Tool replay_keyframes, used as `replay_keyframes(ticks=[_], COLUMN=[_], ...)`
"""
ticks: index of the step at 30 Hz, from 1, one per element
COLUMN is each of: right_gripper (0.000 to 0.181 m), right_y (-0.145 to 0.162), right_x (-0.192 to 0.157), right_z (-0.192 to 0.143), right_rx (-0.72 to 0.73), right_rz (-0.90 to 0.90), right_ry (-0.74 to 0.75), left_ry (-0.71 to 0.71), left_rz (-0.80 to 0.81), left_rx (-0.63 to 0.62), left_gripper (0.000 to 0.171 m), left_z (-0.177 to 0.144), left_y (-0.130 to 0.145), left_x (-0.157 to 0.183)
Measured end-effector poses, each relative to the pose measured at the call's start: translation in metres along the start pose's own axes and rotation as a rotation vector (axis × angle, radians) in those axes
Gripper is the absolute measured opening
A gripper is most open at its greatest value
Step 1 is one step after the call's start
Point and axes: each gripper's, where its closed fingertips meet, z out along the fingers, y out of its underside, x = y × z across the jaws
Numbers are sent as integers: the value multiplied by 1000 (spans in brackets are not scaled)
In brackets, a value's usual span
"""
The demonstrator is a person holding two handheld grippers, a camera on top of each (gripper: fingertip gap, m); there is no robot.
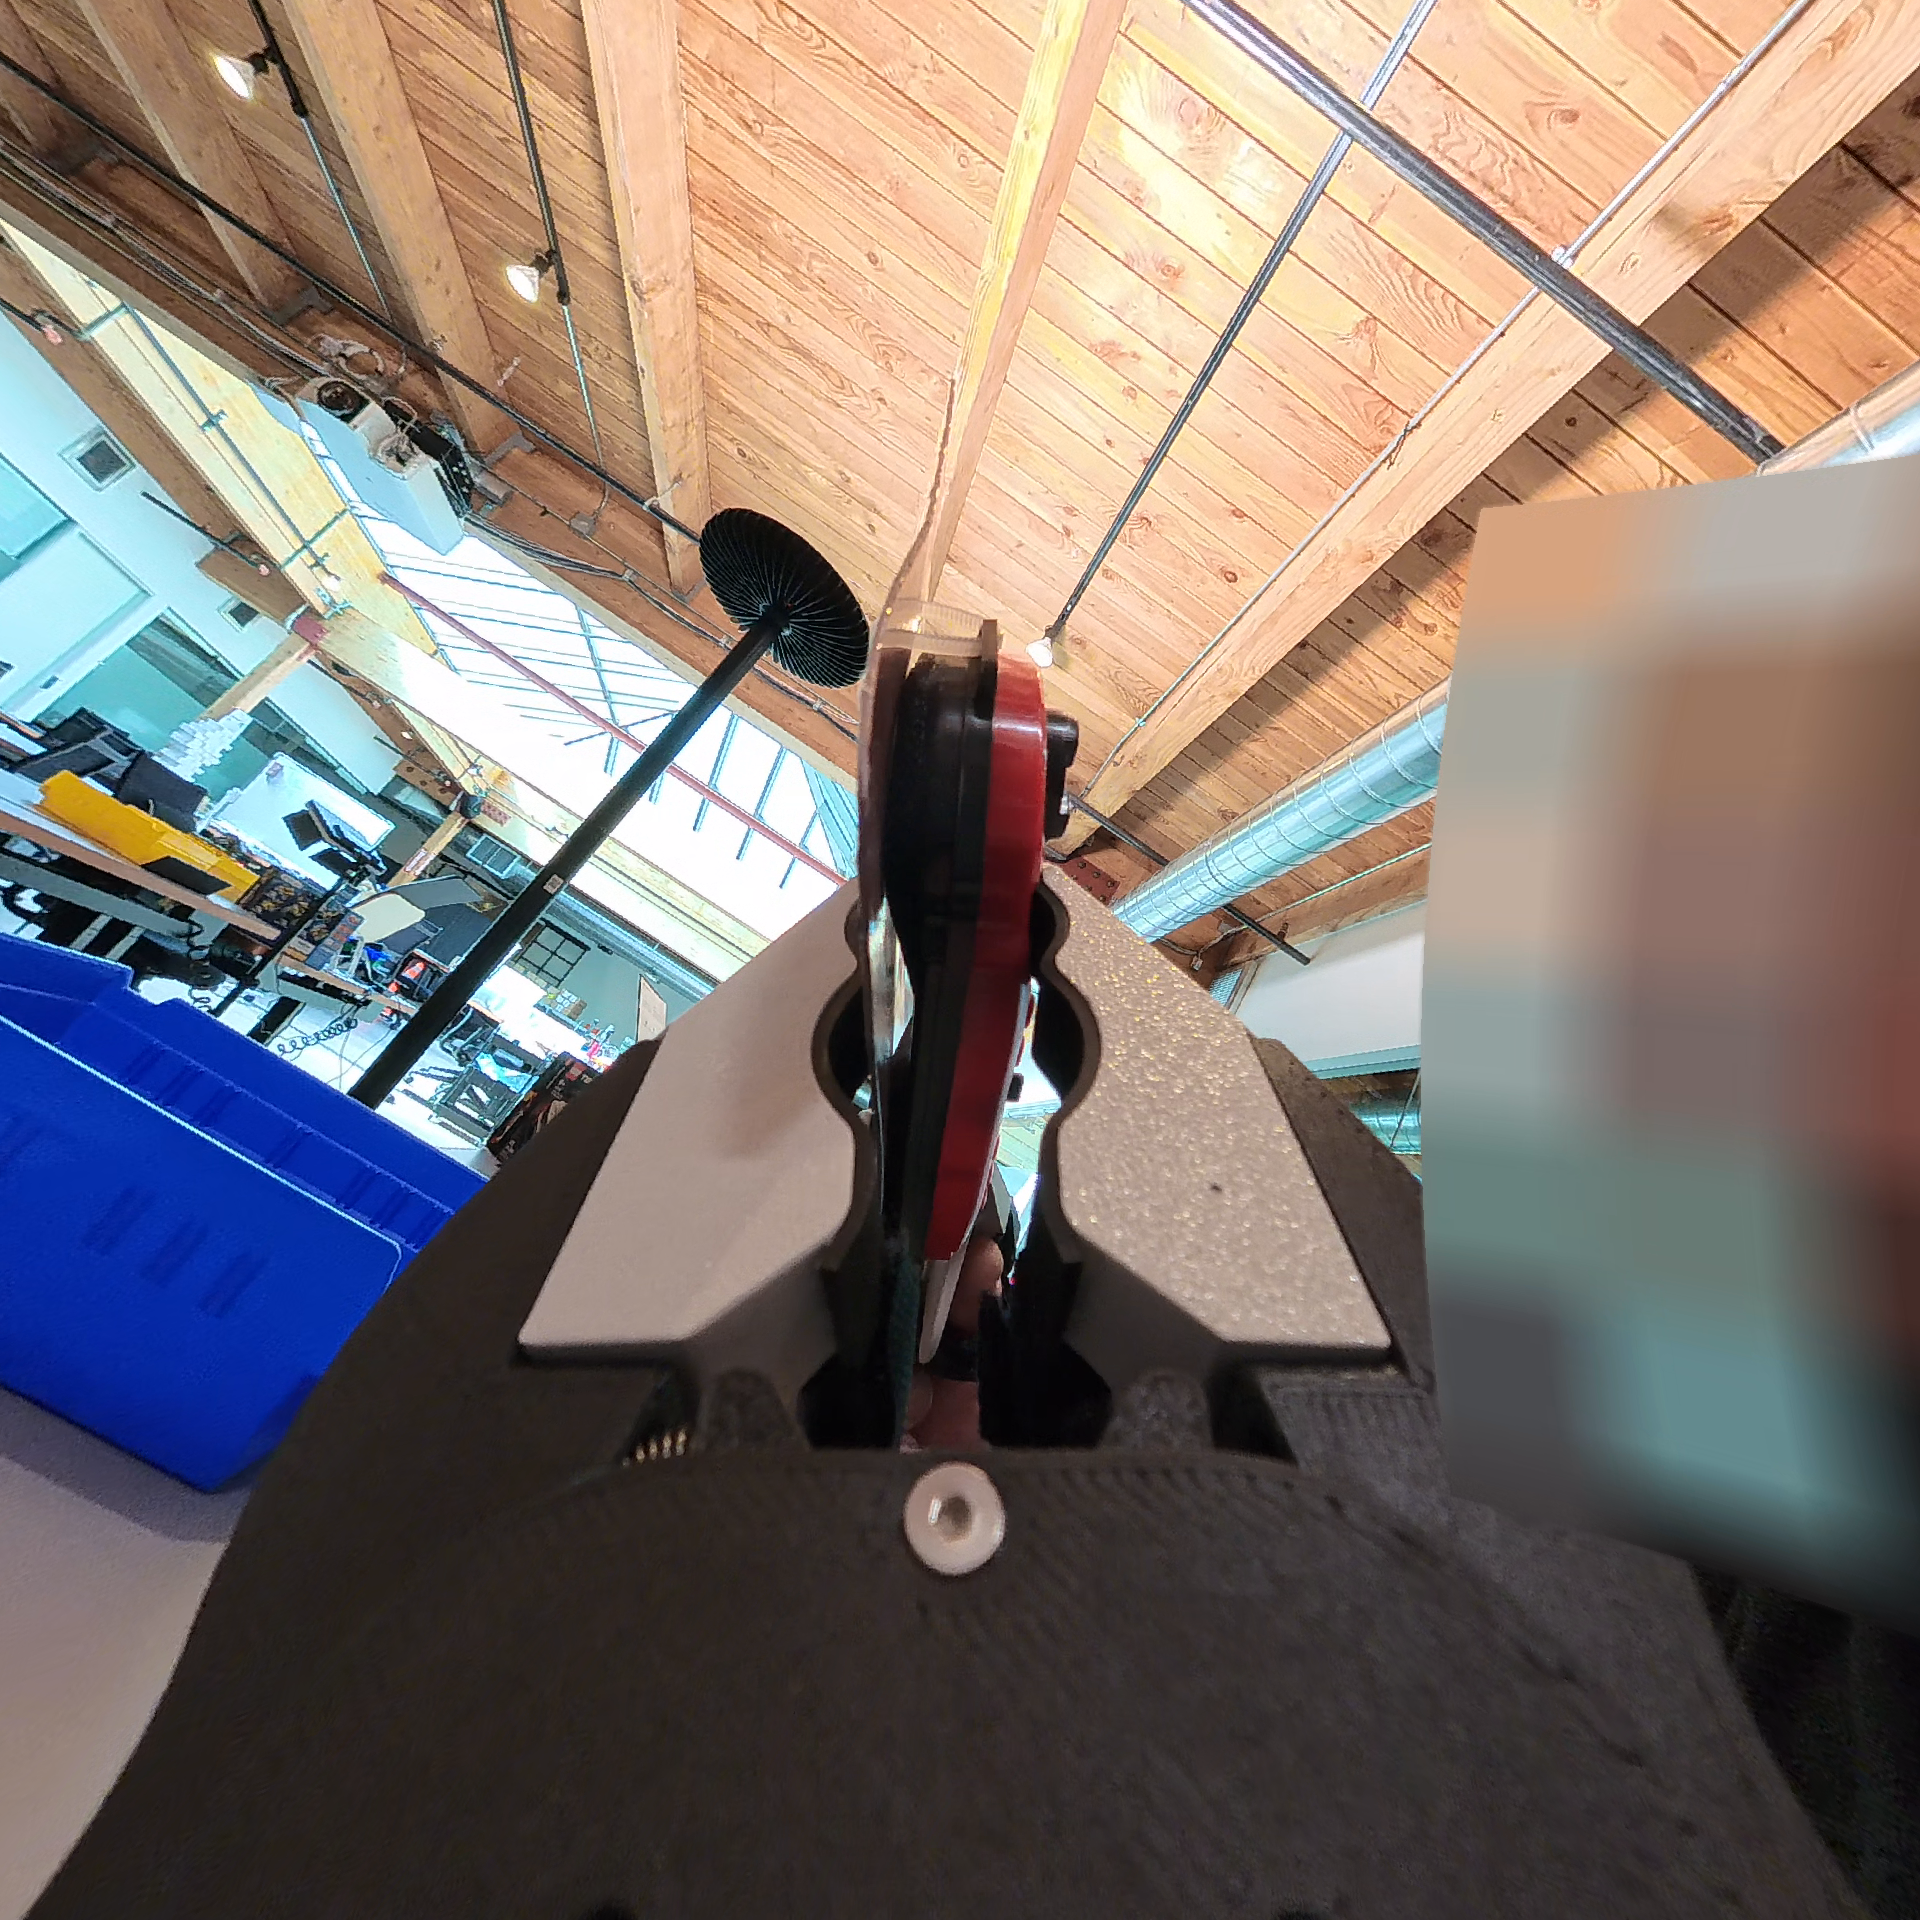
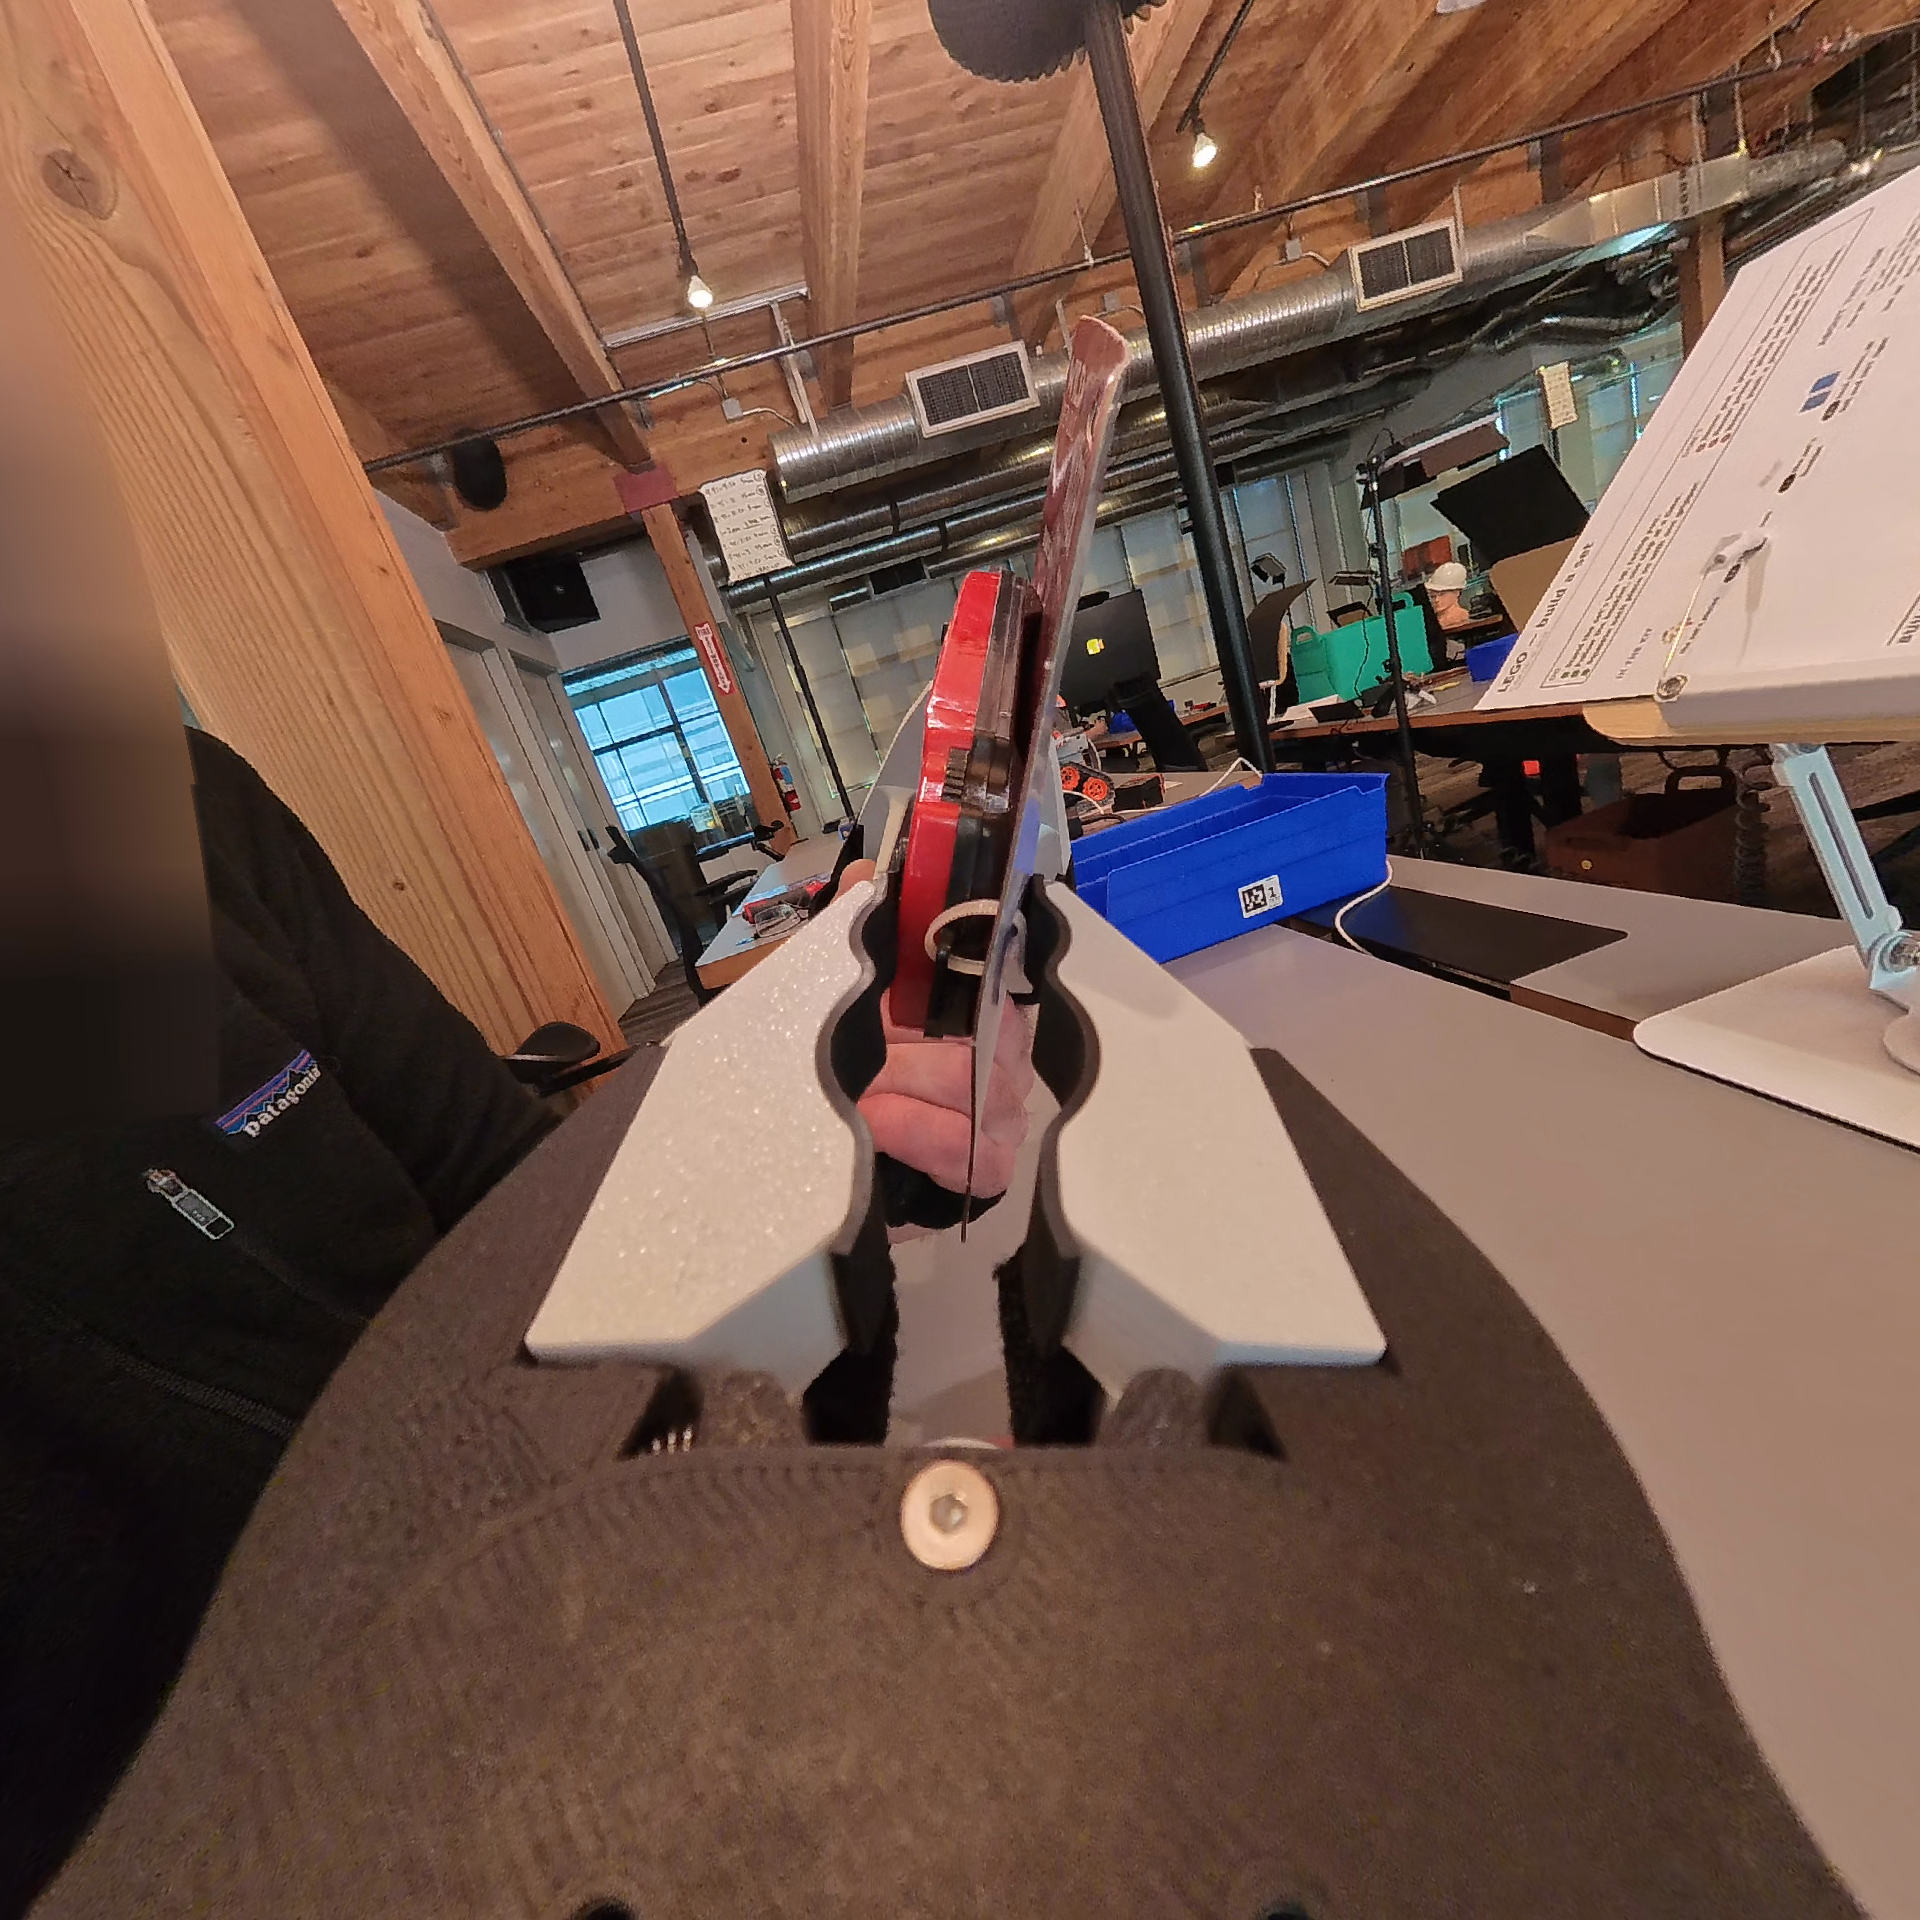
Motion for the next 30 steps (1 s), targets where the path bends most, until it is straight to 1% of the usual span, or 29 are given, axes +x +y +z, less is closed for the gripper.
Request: replay_keyframes(ticks=[9, 10, 13, 16, 17, 21, 30], right_gripper=[25, 26, 40, 45, 44, 32, 27], right_y=[-1, -1, 1, 6, 7, 5, 4], right_x=[0, 0, -1, 1, 2, 4, 9], right_z=[0, 1, 2, 6, 7, 8, 8], right_rx=[17, 15, 0, -30, -31, -11, -8], right_rz=[4, 2, 2, -6, -7, -14, 18], right_ry=[-5, -1, 4, 25, 32, 56, 81], left_ry=[-2, -4, -18, -21, -22, -23, -36], left_rz=[8, 10, 28, 30, 34, 59, 123], left_rx=[0, 1, -5, -2, -4, -23, -42], left_gripper=[24, 24, 24, 24, 24, 24, 24], left_z=[0, 0, 0, 0, 0, 2, 4], left_y=[-1, -1, 1, 0, 1, 5, 7], left_x=[0, 0, -1, -1, -1, 0, 4])
